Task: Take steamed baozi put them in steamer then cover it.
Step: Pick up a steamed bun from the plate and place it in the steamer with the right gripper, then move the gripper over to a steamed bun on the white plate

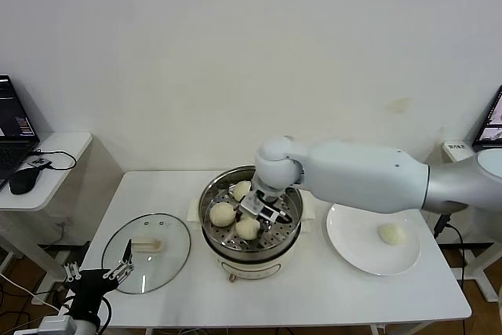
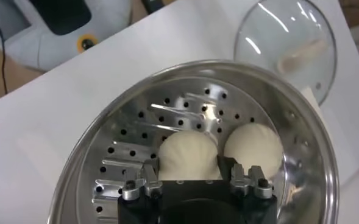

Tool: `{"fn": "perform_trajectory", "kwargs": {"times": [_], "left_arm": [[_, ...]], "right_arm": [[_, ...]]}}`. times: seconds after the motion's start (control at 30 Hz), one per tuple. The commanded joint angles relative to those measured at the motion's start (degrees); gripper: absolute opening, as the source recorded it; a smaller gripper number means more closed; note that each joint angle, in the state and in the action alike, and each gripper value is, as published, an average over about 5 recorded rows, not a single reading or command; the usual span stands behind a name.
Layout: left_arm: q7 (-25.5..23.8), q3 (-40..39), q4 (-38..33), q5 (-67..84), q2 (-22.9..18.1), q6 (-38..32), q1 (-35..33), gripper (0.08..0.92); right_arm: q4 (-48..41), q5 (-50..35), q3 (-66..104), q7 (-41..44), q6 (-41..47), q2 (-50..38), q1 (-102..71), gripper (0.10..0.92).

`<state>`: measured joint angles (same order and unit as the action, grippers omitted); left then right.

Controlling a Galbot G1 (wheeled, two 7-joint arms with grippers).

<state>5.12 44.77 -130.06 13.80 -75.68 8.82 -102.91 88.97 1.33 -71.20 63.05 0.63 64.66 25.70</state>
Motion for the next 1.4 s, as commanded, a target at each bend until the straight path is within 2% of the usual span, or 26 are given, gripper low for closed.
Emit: {"fn": "perform_trajectory", "kwargs": {"times": [0.03, 0.2, 0.4, 0.5, 0.63, 0.8, 0.97, 1.2, 1.4], "left_arm": [[-0.01, -0.1, -0.06, -0.06, -0.05, -0.03, -0.08, 0.823], [-0.01, -0.38, -0.14, -0.17, -0.13, -0.01, 0.01, 0.823], [-0.07, -0.67, -0.06, -0.28, -0.06, 0.03, 0.31, 0.823], [-0.1, -0.63, 0.14, -0.25, 0.2, 0.06, 0.54, 0.823], [-0.16, -0.32, 0.3, -0.08, 0.77, 0.17, 0.93, 0.823], [-0.25, 0.16, 0.41, 0.18, 1.66, 0.24, 1.08, 0.823], [-0.3, 0.27, 0.49, 0.34, 2.57, 0.27, 1.33, 0.823], [-0.37, -0.21, 0.52, 0.58, 3.7, 0.29, 1.81, 0.823], [-0.35, -1.0, 0.79, 0.48, 4.51, 0.43, 2.26, 0.823]], "right_arm": [[0.38, 1.61, -1.18, 0.83, -4.66, 0.86, 0.39, 0.611], [0.42, 0.95, -0.53, 0.07, -5.13, -0.14, 0.53, 0.628], [1.34, -1.35, 2.45, -0.29, -4.4, -3.16, 1.36, 0.773], [1.68, -3.06, 4.96, 0.19, -3.21, -5.58, 2.19, 0.814], [1.7, -4.94, 8.39, 1.17, 1.86, -9.19, 2.87, 0.822], [2.12, -8.38, 11.29, 0.37, 13.75, -14.81, 2.5, 0.823], [3.8, -8.56, 14.09, -0.22, 19.35, -22.52, 0.21, 0.823], [3.44, -4.12, 16.75, -0.22, 19.71, -33.94, -4.49, 0.823], [-0.91, 2.0, 24.94, 0.4, 17.12, -39.26, -15.33, 0.823]]}}
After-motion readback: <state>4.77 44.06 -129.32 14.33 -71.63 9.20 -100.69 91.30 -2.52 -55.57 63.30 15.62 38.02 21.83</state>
